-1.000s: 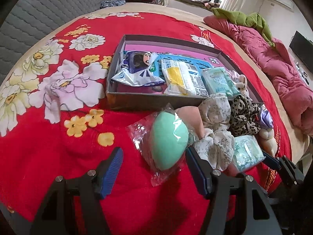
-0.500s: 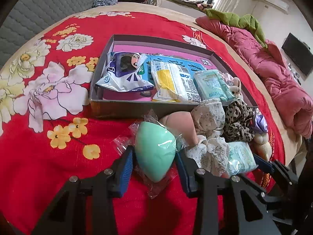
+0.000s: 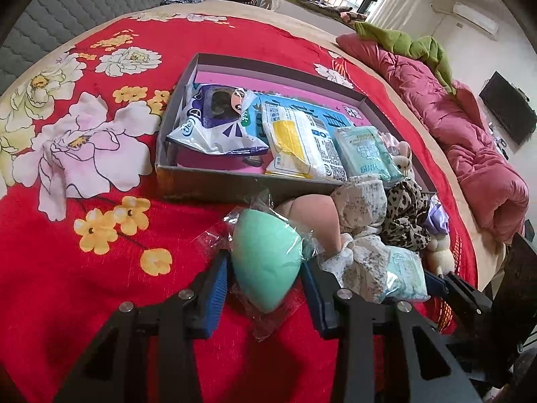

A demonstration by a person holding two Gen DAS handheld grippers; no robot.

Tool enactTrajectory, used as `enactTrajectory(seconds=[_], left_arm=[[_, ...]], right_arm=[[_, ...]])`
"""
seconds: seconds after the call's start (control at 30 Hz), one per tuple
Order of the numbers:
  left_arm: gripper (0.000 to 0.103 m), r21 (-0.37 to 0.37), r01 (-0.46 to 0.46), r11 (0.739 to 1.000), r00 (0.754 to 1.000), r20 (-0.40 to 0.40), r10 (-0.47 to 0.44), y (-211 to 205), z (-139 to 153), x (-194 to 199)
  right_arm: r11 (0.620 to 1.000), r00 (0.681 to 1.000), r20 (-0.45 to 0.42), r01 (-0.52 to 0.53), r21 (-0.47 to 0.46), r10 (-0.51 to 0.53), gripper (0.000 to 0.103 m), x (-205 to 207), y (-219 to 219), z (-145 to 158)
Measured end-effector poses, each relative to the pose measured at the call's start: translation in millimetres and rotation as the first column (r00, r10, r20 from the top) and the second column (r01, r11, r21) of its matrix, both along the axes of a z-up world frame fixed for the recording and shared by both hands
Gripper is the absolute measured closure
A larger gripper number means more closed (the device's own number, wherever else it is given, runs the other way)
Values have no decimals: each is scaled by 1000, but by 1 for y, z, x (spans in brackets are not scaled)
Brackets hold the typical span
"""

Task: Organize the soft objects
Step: 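Grasp the bagged green sponge with the left gripper while the right grasps the tissue pack, then lift the sponge toward the box with the left gripper while the right lifts the tissue pack there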

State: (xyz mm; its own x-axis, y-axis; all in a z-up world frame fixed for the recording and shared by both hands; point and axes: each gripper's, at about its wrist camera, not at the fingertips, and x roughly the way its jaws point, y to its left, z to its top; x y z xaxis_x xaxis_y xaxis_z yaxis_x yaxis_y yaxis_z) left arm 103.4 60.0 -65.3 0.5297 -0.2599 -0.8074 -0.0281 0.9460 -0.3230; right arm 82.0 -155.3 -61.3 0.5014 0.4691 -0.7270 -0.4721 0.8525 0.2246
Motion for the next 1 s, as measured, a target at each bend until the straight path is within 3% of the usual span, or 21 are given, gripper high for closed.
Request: enactTrajectory(seconds=[0.13,0.33,0.7,1.0], left_arm=[[62,4,-1,1000,1000,4,1,0,1,0],[64,-13,-11,1000,1000,17,12,3,6,-3],[64,-28,-26,999,998,64,28,5,20,-11],[64,-13,-48,999,990,136,49,8,38,-20]], right_arm=[[1000,1000,-1,5,15,-5,53,-2,-5,5],[1000,999,39,3,3,-3,61,-12,-9,16],[999,997,69,32,30,-34,65,-17,-21,30],[998,987,152,46,35,-50,68,-19,-23,52]])
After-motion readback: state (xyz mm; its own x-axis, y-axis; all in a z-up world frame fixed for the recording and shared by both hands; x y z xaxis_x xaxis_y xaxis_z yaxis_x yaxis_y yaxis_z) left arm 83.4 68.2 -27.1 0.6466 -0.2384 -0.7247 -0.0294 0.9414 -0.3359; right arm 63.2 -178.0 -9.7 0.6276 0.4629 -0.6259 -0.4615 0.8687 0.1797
